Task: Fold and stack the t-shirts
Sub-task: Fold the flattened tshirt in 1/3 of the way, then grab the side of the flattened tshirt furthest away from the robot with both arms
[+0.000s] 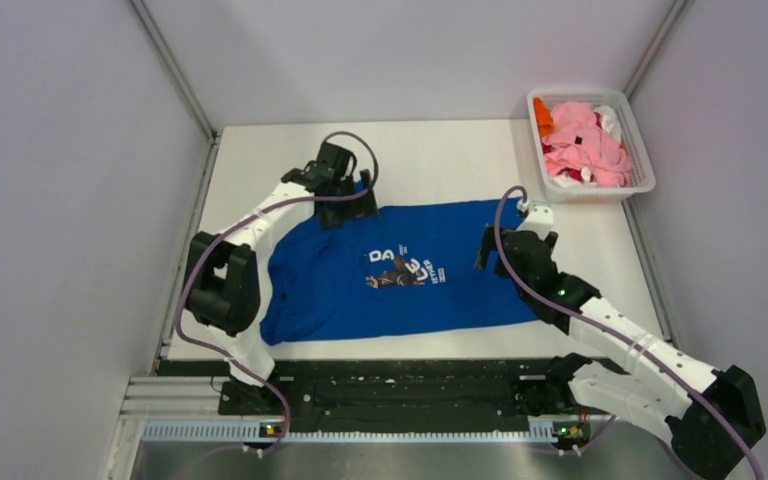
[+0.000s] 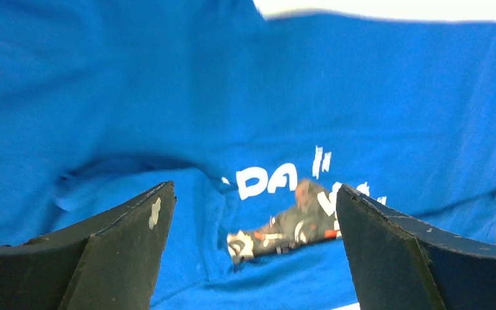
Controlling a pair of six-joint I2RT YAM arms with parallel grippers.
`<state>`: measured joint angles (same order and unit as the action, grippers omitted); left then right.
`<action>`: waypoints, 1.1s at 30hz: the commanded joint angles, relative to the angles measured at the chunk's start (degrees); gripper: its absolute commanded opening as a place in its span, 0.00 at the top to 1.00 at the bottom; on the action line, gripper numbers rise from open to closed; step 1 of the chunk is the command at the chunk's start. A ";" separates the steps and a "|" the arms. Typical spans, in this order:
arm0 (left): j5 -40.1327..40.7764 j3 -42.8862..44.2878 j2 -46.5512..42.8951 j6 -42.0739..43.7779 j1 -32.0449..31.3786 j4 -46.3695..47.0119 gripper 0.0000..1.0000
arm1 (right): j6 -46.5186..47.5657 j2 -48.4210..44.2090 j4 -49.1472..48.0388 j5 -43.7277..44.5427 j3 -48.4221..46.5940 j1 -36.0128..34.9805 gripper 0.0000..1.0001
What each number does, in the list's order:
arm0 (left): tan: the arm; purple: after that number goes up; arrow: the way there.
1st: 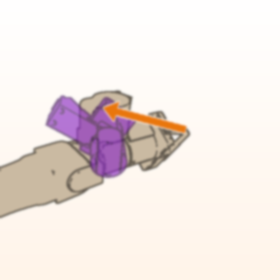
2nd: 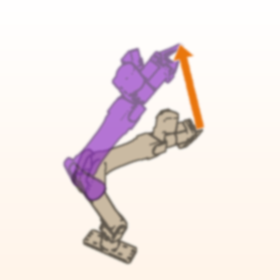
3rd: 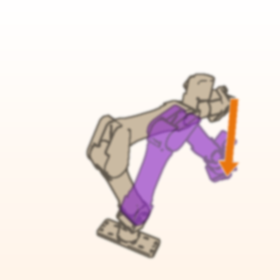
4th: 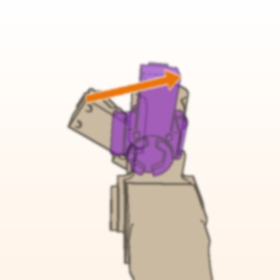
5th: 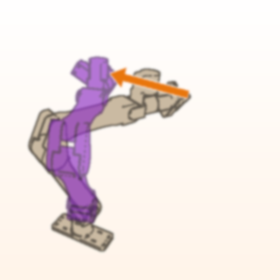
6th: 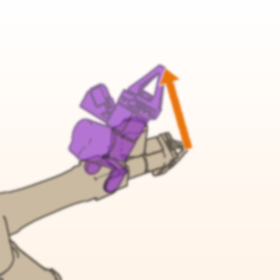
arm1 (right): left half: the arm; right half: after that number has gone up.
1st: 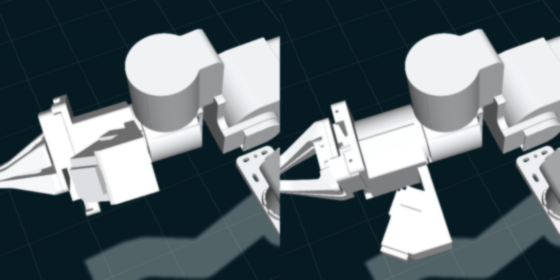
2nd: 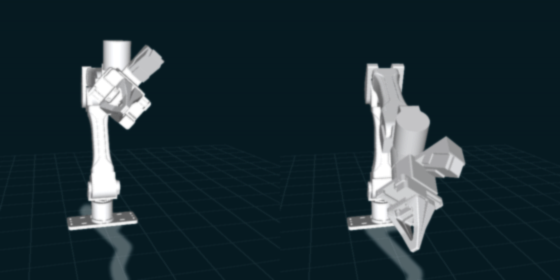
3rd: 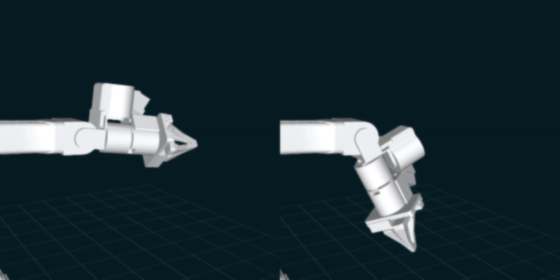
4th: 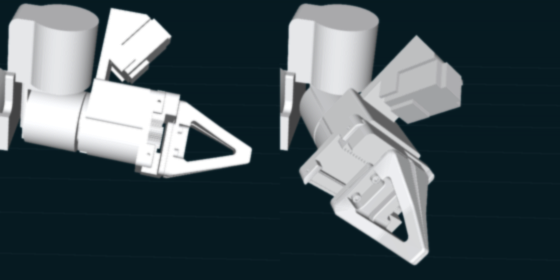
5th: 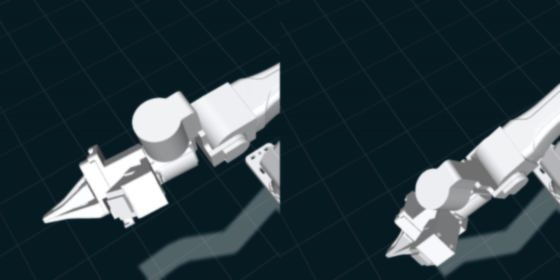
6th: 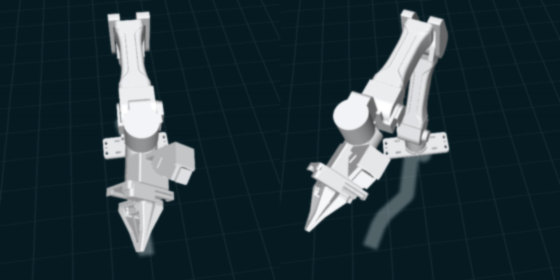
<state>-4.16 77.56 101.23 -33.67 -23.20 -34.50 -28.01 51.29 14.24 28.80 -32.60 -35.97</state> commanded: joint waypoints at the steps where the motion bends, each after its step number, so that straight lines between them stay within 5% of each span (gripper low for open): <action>1: 9.46 7.15 -0.88 0.31 5.01 -2.31 0.01 | 1.36 2.50 -1.76 3.26 -5.22 2.17 0.01; 9: 9.15 31.77 17.98 1.89 16.14 -8.97 0.08 | 2.50 8.78 -6.58 -2.76 -9.09 9.75 0.01; 17: 5.07 53.18 36.30 9.25 16.94 -8.07 0.11 | 3.10 13.07 -6.51 -2.77 -8.83 11.44 0.01; 21: 0.95 54.11 38.30 10.00 16.14 -5.72 0.08 | 3.07 13.77 -6.52 -2.82 -8.71 11.69 0.01; 27: 14.14 52.95 38.98 11.61 15.03 -7.41 0.08 | 3.12 13.00 -5.79 -2.51 -8.65 11.84 0.01; 33: 19.05 51.64 38.24 11.30 15.03 -10.58 0.10 | 3.17 13.92 -6.39 -2.90 -8.72 12.02 0.01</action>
<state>9.06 128.79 140.81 -22.96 -8.82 -43.38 -25.50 65.14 9.41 26.06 -39.48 -24.53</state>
